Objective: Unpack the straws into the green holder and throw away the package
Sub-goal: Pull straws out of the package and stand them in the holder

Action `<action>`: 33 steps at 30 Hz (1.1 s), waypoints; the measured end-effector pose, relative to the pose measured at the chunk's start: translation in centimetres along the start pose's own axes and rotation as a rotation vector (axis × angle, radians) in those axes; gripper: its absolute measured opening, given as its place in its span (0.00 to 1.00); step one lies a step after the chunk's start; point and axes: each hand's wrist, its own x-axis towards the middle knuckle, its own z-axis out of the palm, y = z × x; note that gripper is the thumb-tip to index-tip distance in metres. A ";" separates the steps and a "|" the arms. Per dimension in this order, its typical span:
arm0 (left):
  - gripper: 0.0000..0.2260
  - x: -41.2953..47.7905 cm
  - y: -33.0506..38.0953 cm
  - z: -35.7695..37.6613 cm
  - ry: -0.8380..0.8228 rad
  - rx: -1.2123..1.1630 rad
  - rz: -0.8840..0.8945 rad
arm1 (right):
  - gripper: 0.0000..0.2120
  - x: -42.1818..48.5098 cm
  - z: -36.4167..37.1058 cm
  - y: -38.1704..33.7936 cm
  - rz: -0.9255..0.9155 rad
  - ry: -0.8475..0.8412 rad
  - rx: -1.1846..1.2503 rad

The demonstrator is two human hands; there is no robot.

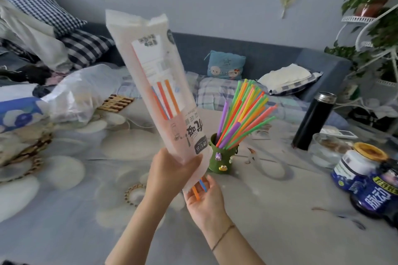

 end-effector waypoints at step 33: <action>0.13 1.7 -2.2 -1.6 0.257 -0.736 -0.302 | 0.06 -0.8 -0.2 -3.9 -0.320 -0.086 -0.216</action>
